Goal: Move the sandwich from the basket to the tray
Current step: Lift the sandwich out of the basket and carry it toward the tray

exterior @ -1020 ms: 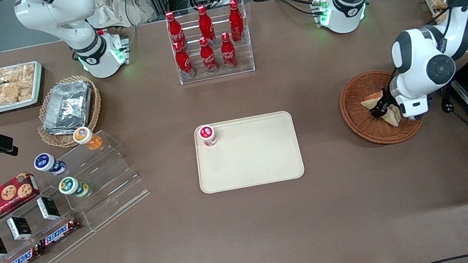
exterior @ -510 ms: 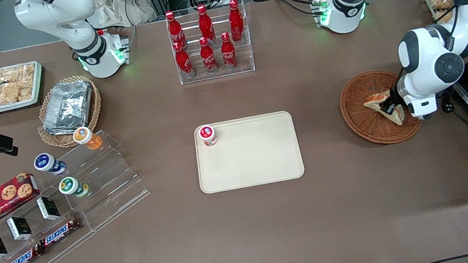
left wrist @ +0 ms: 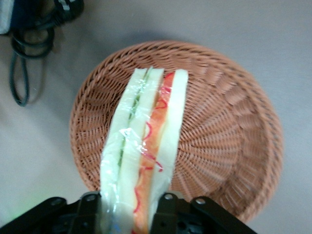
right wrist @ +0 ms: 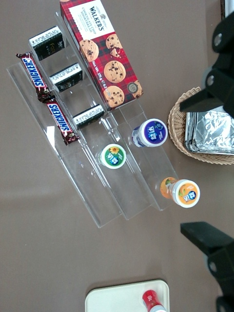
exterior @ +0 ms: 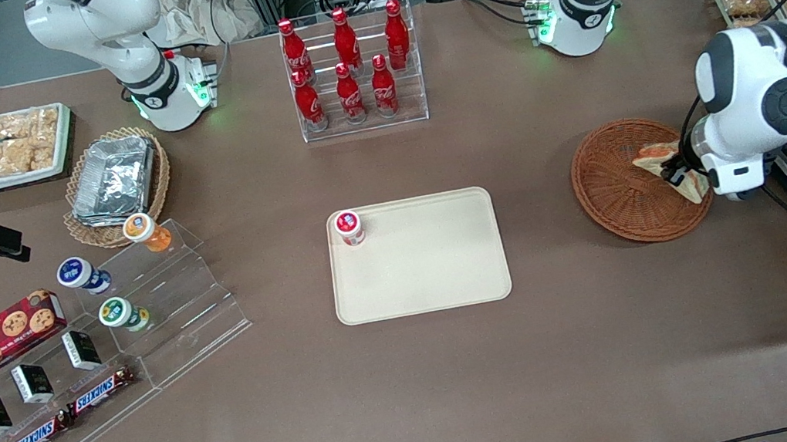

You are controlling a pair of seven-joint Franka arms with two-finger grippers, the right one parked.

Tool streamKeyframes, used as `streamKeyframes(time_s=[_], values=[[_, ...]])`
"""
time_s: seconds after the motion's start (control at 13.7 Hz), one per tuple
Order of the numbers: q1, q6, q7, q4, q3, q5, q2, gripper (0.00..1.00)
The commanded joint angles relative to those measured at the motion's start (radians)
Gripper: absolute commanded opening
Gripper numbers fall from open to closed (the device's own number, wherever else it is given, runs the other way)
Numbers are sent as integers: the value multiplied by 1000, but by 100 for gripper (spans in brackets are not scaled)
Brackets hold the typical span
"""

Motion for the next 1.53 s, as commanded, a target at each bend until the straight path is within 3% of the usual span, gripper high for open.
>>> streamKeyframes(time_s=[0.0, 0.36, 0.8, 1.24, 1.46], values=[[-2, -103, 74, 107, -49, 11, 3, 32], [-3, -185, 141, 247, -219, -5, 18, 33], [-20, -173, 115, 384, -411, 0, 154, 33], [-173, -67, 66, 491, -416, 26, 324, 34], [-235, 7, -5, 491, -416, 121, 427, 34]])
